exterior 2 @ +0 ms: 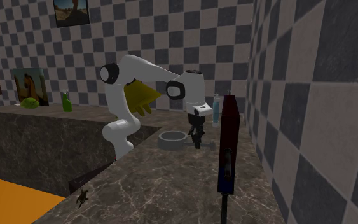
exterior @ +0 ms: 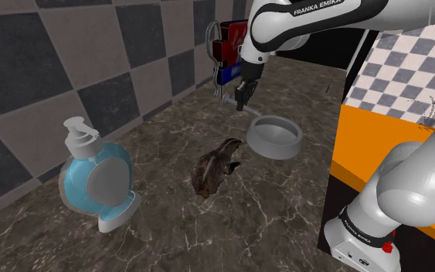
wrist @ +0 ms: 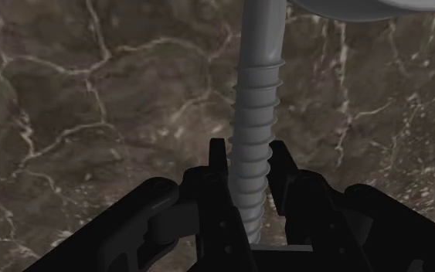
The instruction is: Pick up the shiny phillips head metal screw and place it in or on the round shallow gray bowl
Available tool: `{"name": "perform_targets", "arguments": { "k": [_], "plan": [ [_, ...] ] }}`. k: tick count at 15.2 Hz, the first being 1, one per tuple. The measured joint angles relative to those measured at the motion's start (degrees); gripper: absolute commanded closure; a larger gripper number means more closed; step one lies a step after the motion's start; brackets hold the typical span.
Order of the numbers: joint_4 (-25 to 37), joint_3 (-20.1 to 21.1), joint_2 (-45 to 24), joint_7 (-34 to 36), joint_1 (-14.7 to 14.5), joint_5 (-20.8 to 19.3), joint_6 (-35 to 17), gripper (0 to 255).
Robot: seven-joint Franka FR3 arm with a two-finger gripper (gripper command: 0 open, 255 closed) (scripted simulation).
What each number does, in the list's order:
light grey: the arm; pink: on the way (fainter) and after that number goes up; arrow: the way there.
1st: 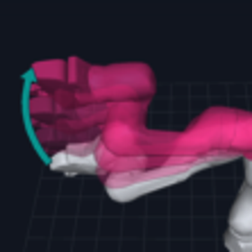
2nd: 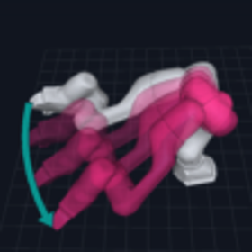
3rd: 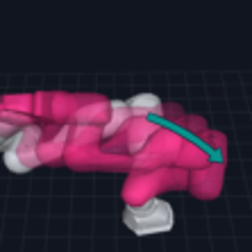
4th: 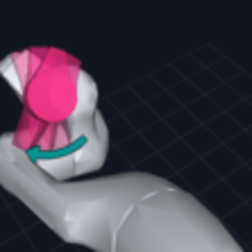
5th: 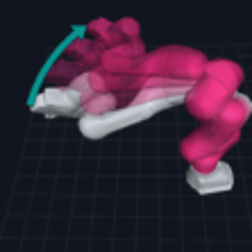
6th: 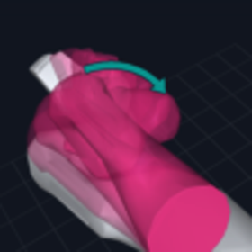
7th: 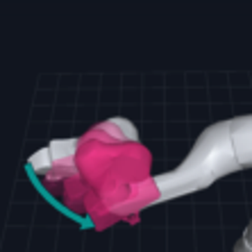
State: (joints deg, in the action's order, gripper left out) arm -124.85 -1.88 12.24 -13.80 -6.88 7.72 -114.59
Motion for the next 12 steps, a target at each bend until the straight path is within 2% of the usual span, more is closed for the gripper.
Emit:
{"name": "perform_targets", "arguments": {
  "k": [12],
  "plan": [
    [8.2, -0.1, 0.9, 1.1, 0.1, -0.5, 9.1, 255]
  ]
}}
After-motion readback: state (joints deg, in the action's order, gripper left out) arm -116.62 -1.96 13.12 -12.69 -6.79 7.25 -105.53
